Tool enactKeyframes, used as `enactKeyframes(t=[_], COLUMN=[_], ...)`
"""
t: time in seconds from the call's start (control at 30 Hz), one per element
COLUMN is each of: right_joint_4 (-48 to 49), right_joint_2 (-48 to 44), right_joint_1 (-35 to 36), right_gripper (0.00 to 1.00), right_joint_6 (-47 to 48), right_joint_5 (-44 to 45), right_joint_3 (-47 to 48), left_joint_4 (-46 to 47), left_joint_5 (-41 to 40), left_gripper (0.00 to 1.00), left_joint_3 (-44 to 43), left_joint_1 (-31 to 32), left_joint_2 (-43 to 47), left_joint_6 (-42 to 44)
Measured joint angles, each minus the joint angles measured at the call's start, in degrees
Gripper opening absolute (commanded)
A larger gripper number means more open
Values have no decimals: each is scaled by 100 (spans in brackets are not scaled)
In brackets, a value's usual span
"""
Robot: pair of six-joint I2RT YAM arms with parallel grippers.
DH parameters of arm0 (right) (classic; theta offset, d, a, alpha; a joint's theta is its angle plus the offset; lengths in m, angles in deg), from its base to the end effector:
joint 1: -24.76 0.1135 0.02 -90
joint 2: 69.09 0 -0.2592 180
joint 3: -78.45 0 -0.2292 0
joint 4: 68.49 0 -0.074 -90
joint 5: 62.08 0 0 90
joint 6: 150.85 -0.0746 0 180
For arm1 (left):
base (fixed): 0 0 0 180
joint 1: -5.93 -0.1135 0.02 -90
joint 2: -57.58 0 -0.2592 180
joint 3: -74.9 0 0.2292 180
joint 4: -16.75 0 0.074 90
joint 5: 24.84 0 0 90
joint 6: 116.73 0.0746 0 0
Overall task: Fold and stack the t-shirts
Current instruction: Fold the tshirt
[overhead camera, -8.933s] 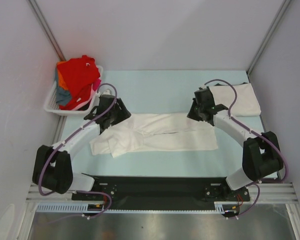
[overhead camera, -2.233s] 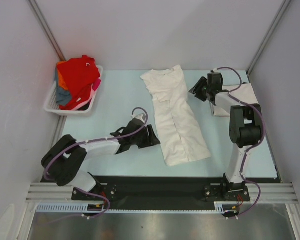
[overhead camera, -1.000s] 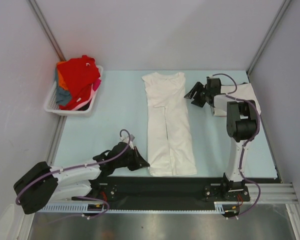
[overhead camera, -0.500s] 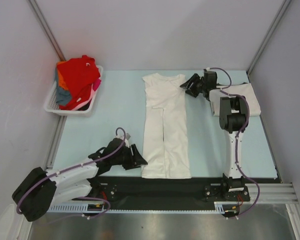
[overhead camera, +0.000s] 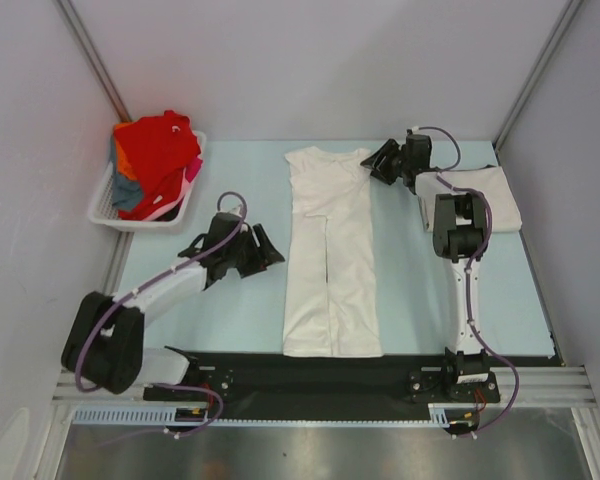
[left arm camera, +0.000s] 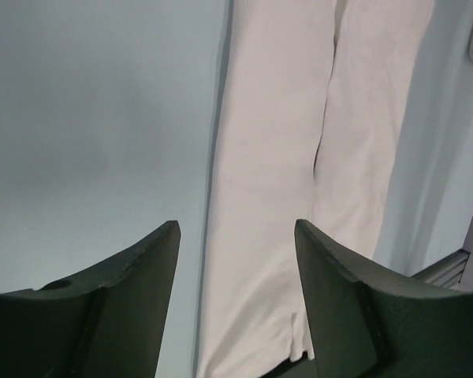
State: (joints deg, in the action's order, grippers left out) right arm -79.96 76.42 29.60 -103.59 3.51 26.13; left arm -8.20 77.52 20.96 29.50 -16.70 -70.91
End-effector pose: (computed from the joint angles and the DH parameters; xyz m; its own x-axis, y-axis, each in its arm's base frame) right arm 0.5710 0.0793 0.1206 -0.6540 0.5648 -0.5032 0.0108 0.6721 0.7404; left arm 0.2393 -0.1218 0.1790 -0.8356 -0.3782 -0.3985 -0.0749 0.7970 -0.5994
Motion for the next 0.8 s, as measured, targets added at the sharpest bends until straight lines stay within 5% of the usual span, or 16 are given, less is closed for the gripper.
enactKeyframes(t=[0.13, 0.27, 0.8], right_joint_4=[-57, -105, -210], right_joint_2=[168, 254, 404], right_joint_1=[0, 0, 15], right_gripper=[54, 51, 45], right_joint_6=[15, 33, 17], right_joint_5=[46, 131, 424], right_joint_3=[275, 433, 680], left_joint_4=[284, 461, 332], left_joint_5=[-90, -166, -273], left_gripper=[64, 50, 50], left_joint_3=[-907, -2070, -5930], left_joint_1=[-57, -181, -796], left_joint_2=[-1263, -2485, -5823], left_joint_6=[79, 83, -101])
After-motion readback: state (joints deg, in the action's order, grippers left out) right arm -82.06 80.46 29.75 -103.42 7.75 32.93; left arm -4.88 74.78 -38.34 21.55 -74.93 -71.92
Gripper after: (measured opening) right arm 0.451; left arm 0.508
